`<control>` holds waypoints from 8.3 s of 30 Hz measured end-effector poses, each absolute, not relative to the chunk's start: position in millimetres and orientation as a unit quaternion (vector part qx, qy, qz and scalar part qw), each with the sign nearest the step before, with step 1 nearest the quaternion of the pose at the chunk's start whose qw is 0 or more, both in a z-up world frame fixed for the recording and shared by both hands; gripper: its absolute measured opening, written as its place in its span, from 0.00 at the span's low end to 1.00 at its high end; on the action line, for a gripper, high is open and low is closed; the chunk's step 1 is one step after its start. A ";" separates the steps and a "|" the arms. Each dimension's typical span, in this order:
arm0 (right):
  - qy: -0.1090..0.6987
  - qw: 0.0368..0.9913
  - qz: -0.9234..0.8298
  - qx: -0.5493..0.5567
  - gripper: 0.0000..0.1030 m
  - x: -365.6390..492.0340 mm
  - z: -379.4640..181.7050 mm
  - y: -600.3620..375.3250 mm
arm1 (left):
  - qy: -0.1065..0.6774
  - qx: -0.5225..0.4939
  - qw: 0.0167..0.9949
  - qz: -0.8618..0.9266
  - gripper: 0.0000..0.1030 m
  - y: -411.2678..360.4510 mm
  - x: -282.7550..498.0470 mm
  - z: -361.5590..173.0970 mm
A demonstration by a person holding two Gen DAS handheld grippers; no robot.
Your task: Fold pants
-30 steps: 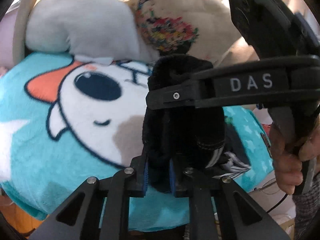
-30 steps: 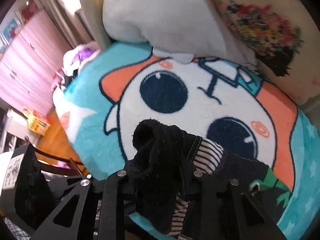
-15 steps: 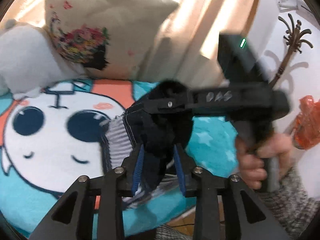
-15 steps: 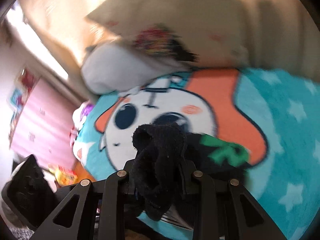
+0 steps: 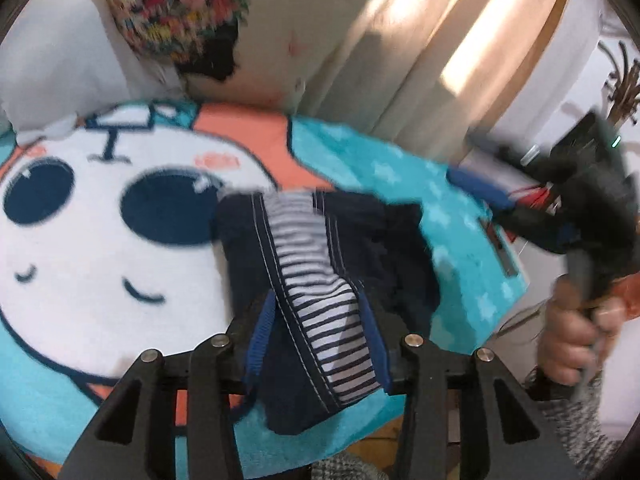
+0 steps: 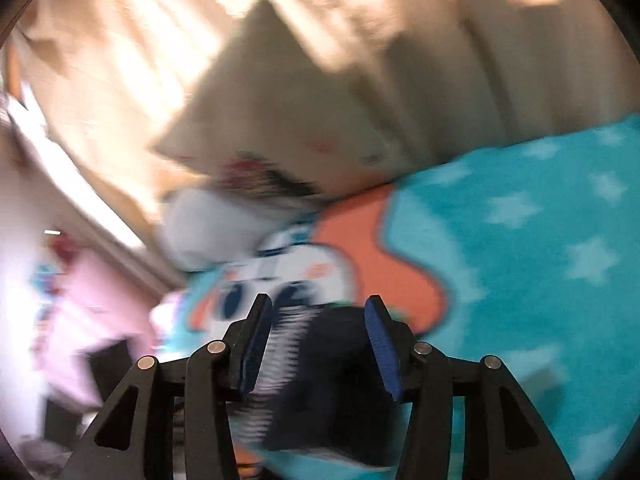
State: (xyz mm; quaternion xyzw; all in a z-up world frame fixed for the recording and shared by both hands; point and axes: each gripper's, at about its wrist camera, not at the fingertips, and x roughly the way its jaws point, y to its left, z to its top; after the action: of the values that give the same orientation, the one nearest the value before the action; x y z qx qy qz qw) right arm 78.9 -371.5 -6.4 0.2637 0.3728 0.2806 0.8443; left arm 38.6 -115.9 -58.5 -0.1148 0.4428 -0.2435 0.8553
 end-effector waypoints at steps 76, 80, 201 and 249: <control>0.353 0.807 0.322 0.348 0.62 157.4 -47.9 -314.5 | 0.436 -0.208 0.858 -0.174 0.45 -33.8 107.4 -62.6; 0.415 0.794 0.285 0.341 0.61 178.4 -92.7 -292.3 | 0.454 -0.200 0.853 -0.161 0.45 -37.7 107.0 -79.0; 0.361 0.929 0.061 0.057 0.73 28.4 -78.5 -240.5 | 0.347 -0.101 0.931 0.053 0.97 -8.9 -1.1 -43.2; 0.366 0.927 0.070 0.038 0.73 23.1 -84.9 -223.4 | 0.370 -0.121 0.921 0.037 0.97 -5.8 4.5 -54.6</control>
State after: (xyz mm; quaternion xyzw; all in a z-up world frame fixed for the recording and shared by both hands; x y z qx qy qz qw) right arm 23.1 -223.4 -84.9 0.0375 0.3657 0.0697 0.9274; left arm 4.5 -5.8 -54.6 -0.1209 0.3696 0.0371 0.9205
